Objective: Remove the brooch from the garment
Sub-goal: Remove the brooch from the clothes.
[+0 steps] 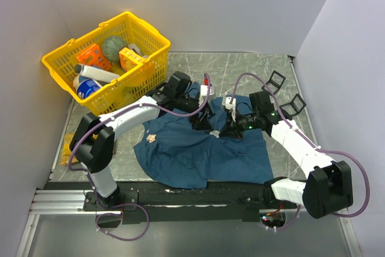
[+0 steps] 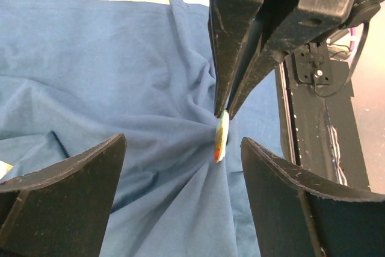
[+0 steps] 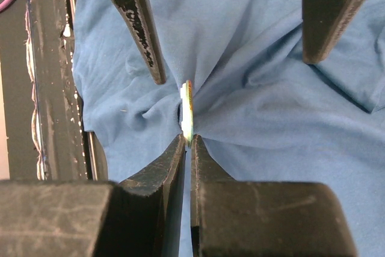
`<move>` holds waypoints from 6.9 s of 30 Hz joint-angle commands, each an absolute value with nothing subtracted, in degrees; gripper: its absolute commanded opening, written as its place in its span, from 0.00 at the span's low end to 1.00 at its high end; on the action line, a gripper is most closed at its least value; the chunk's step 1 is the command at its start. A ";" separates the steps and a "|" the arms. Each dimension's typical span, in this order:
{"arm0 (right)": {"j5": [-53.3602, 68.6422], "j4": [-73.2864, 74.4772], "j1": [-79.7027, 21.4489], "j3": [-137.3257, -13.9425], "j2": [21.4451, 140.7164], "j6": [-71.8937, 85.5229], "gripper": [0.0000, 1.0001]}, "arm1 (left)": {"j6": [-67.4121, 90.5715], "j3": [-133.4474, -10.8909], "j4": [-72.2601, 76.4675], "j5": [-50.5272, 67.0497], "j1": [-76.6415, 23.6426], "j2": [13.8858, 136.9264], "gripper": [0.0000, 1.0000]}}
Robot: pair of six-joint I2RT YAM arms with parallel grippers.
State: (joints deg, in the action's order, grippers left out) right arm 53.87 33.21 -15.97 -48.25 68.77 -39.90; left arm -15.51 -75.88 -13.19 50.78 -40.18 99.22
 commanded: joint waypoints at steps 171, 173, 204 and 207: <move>66.72 19.78 -8.35 -44.47 67.15 -27.33 0.00 | 21.37 -61.43 31.66 62.05 -39.64 104.41 0.43; 65.40 19.69 -8.35 -44.47 67.06 -27.60 0.00 | 20.48 -61.96 30.15 61.88 -39.64 104.06 0.51; 45.61 25.75 -9.84 -49.75 67.85 -31.29 0.00 | -3.34 -70.75 3.43 42.98 -46.14 104.59 0.77; 45.79 25.49 -9.84 -49.66 67.76 -31.20 0.00 | -3.78 -70.93 2.99 41.66 -46.93 105.20 0.77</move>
